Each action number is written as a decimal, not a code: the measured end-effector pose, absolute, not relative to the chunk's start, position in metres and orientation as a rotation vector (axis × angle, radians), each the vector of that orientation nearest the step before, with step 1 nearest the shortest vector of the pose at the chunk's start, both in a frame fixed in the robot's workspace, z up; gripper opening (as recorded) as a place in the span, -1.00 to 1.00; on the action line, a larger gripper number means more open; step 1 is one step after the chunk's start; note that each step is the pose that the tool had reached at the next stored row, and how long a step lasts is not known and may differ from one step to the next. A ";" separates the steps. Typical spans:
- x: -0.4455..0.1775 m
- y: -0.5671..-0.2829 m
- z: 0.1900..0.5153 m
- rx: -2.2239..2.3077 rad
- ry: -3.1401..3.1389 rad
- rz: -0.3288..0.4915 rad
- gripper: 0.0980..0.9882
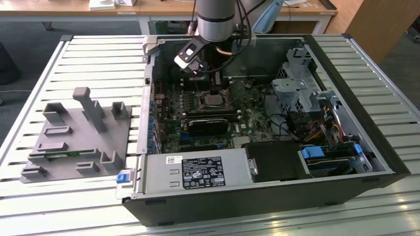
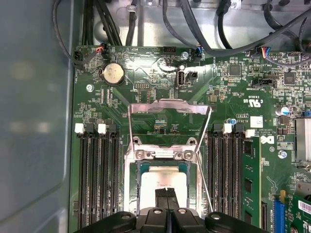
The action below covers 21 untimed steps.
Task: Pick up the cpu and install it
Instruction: 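Close the cpu cover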
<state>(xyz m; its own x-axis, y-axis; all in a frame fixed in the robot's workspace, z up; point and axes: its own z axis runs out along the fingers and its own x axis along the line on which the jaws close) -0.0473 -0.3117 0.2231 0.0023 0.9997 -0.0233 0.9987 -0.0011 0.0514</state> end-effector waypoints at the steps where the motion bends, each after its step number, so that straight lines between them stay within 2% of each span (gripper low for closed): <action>1: -0.047 -0.312 0.224 2.186 2.182 0.031 -0.98; 21: -0.047 -0.312 0.232 2.186 2.182 0.031 -0.98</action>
<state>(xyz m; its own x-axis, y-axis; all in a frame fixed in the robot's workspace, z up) -0.0473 -0.3117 0.2320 0.0023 0.9997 -0.0232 0.9987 -0.0011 0.0514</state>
